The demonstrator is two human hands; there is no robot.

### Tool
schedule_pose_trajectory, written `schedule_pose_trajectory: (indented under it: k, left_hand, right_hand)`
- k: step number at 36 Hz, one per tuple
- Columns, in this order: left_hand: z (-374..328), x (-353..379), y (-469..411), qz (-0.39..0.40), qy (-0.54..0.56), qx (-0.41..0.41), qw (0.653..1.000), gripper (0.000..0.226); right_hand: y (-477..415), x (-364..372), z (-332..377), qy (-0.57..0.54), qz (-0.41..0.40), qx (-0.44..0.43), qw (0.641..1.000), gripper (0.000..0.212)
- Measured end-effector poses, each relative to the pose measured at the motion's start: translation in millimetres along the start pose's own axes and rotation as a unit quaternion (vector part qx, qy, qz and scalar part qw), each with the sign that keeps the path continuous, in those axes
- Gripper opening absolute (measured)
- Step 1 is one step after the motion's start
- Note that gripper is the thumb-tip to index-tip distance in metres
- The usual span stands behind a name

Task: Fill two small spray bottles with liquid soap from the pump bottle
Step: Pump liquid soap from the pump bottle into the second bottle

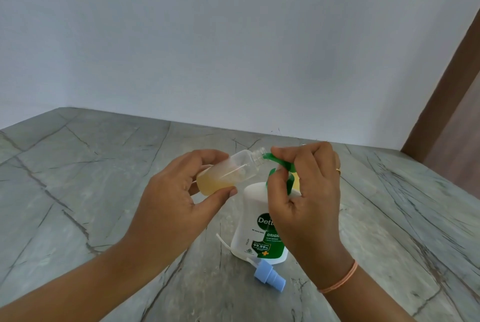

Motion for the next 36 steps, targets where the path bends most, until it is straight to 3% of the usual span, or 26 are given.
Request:
schedule_pose_trajectory:
  k: [36]
  left_hand:
    - [0.4, 0.5, 0.3, -0.002, 0.000, 0.007, 1.000, 0.039]
  right_hand:
    - [-10.7, -7.3, 2.5, -0.001, 0.028, -0.010, 1.000, 0.022]
Point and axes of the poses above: each hand's wrist, its own y-axis away from the middle knuckle, its own x-axis out of the palm, z = x × y, the point moved 6 cm from there along -y, towards the middle knuckle, and after that the axes turned 5 degrees about y, right-handed, at the moved point
